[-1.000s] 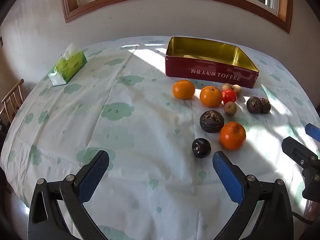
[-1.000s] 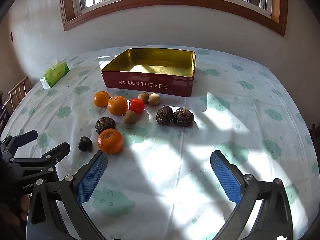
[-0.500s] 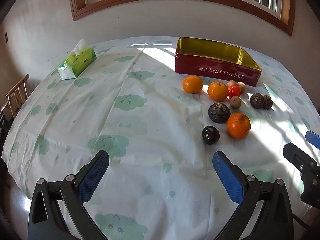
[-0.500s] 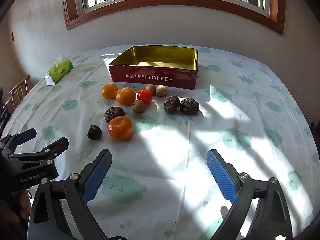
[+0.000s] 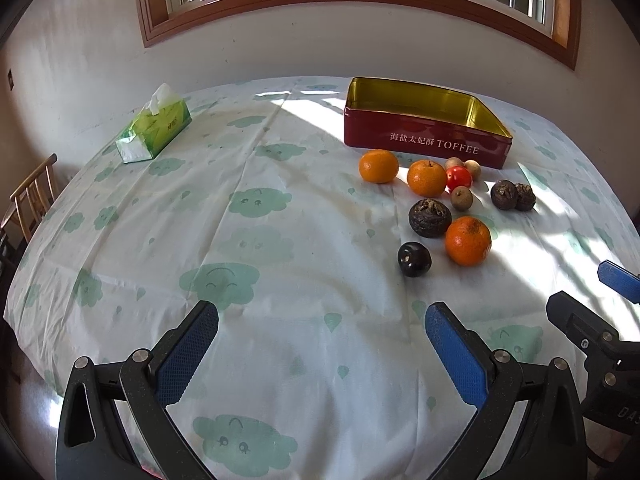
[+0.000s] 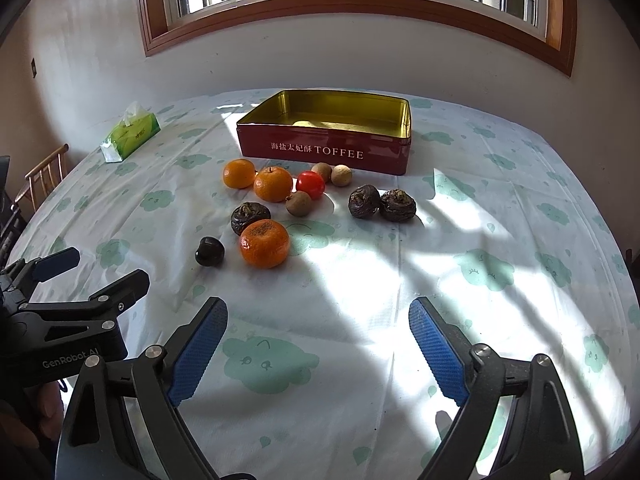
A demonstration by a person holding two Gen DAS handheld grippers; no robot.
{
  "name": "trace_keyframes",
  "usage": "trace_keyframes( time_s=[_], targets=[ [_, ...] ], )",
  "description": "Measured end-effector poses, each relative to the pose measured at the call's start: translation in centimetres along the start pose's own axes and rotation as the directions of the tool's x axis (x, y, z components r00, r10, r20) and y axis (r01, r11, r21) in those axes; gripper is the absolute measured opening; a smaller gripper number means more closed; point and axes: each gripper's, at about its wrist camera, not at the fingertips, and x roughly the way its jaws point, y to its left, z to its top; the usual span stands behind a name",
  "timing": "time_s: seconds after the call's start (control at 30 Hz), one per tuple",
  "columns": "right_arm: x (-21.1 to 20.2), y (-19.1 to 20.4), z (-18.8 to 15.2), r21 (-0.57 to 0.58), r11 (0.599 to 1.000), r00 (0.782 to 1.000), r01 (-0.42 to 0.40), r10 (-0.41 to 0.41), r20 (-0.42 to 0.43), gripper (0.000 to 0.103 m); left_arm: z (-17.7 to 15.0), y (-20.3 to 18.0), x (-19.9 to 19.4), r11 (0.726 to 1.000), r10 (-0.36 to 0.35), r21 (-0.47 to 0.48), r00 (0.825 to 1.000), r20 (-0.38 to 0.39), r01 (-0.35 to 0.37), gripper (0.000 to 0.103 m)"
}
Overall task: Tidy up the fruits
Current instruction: 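Move both tools toward the fruits beside the red tin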
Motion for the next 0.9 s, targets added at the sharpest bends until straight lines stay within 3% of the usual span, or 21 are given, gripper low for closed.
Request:
trace_keyframes(
  time_s=[0.17, 0.9],
  targets=[
    [0.13, -0.23, -0.20, 0.010, 1.000, 1.000, -0.010, 0.010, -0.009, 0.083, -0.08, -0.22, 0.05, 1.000, 0.002, 0.003, 1.000, -0.004, -0.002, 0.102],
    [0.60, 0.08, -0.47, 0.006, 1.000, 0.999, -0.024, 0.025, -0.022, 0.080, -0.30, -0.11, 0.55, 1.000, 0.002, -0.010, 1.000, -0.017, -0.002, 0.102]
  ],
)
